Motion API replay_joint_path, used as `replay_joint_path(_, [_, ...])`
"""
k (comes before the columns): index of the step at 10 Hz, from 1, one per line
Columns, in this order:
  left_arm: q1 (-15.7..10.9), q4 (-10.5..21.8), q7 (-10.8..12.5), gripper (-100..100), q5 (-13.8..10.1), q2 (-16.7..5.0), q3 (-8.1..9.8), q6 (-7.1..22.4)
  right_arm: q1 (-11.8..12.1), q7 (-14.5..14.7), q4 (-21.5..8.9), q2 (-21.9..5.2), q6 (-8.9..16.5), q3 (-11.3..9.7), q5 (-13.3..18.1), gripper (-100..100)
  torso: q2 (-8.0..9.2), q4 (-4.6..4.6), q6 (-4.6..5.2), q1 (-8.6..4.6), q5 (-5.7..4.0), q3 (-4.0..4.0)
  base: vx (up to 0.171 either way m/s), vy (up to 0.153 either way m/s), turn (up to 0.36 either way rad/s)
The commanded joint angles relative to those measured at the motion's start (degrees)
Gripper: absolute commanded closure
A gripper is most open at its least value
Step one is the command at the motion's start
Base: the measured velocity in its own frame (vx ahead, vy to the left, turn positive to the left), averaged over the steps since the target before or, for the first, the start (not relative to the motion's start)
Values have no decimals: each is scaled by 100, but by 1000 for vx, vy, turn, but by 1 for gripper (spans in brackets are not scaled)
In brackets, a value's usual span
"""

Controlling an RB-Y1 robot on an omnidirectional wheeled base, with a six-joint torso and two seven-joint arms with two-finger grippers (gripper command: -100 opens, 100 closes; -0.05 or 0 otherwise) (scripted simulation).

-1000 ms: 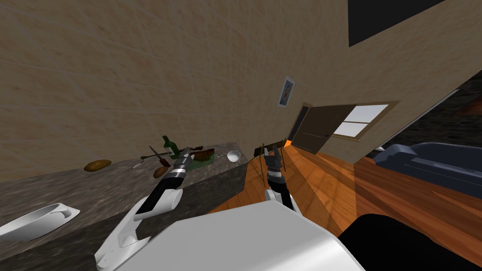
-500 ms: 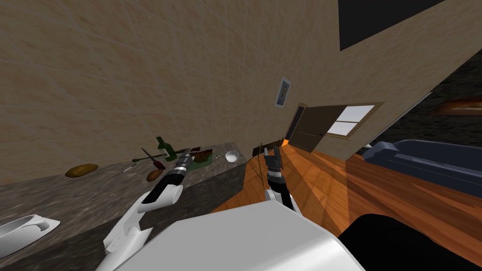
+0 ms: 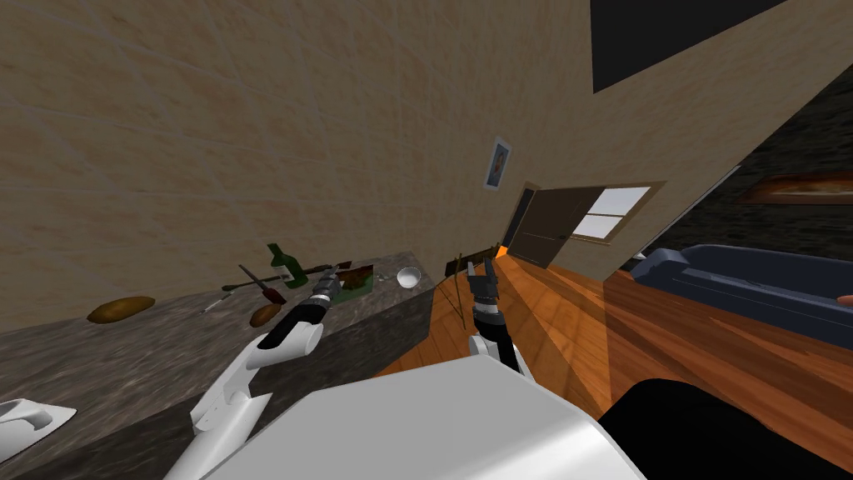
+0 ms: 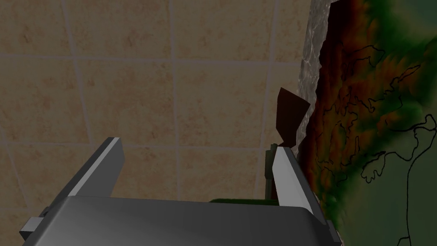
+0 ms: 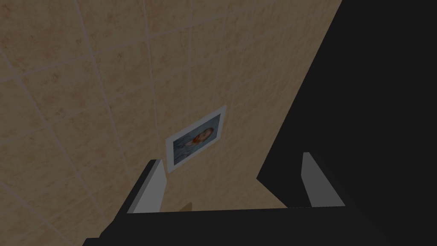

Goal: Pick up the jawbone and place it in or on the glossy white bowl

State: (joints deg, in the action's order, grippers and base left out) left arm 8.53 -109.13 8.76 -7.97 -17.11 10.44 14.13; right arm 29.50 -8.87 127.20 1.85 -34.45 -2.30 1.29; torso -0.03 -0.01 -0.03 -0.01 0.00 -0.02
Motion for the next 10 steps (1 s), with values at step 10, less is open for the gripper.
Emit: replay_joint_path(10, [-826,1022,269,-100,-464,-536,196,1660,-1,0,0,0,0,0,0,0,-1,0,3,-2,0,-1,8,-8,-71])
